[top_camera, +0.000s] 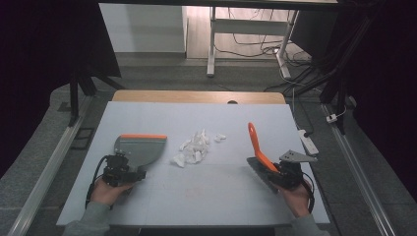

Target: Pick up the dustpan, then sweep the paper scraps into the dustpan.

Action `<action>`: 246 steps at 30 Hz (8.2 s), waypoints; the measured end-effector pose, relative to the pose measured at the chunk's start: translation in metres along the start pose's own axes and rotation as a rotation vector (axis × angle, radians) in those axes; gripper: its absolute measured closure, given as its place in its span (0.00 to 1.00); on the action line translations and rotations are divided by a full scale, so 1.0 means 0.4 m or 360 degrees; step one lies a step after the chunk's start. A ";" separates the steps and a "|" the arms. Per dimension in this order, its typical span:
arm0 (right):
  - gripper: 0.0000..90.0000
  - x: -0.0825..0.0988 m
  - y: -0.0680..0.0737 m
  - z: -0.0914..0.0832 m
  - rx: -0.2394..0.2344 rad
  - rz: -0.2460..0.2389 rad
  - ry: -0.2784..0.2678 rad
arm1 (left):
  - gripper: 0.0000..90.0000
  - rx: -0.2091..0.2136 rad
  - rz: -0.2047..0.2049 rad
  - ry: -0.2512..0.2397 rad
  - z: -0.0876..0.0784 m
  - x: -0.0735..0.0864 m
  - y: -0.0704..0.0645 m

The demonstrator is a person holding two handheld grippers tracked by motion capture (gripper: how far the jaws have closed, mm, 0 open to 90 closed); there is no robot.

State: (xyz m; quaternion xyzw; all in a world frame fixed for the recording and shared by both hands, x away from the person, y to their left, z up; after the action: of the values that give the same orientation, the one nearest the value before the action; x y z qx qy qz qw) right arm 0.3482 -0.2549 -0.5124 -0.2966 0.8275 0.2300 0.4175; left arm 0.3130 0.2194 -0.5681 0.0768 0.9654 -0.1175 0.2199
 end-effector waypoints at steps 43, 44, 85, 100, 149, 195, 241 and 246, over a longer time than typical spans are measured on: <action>0.78 0.004 0.001 0.007 0.0026 -0.0034 0.0029 | 0.68 -0.0040 -0.0064 -0.0196 -0.013 -0.013 0.036; 0.78 0.004 0.002 0.007 0.0027 -0.0035 0.0028 | 0.68 -0.0040 -0.0064 -0.0196 -0.013 -0.013 0.036; 0.78 -0.017 0.006 0.007 -0.0011 -0.0024 -0.0043 | 0.68 0.0158 0.0236 -0.0596 -0.116 -0.037 0.082; 0.78 -0.022 0.015 0.007 0.0003 -0.0060 -0.0043 | 0.68 0.0233 0.0544 -0.0684 -0.185 -0.018 0.074; 0.78 -0.032 0.011 0.016 0.0024 -0.0077 -0.0054 | 0.68 0.0547 0.1043 -0.0295 -0.197 0.080 0.060; 0.78 -0.208 0.022 0.218 0.0047 -0.0065 -0.0167 | 0.68 0.0483 0.0969 -0.0214 -0.195 0.129 0.101; 0.78 -0.227 -0.079 0.392 0.0264 0.0018 0.0009 | 0.68 0.0519 0.0950 -0.0044 -0.119 0.132 0.061; 0.78 -0.220 -0.081 0.408 0.0266 0.0025 0.0046 | 0.68 0.0519 0.0945 -0.0025 -0.109 0.129 0.054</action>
State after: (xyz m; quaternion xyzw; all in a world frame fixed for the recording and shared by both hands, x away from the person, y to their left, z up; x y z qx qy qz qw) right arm 0.5025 -0.1493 -0.5328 -0.2577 0.8520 0.1592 0.4271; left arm 0.2536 0.2566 -0.5571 0.3877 0.8677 -0.2018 0.2368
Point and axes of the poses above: each handheld gripper's, and its own axes: z roughly forward along the jaws, x roughly out of its underside, y roughly to its left, the point moved 5 cm from there along z, roughly forward along the jaws, and after that the axes turned 3 degrees about -x, right-handed, at the moved point
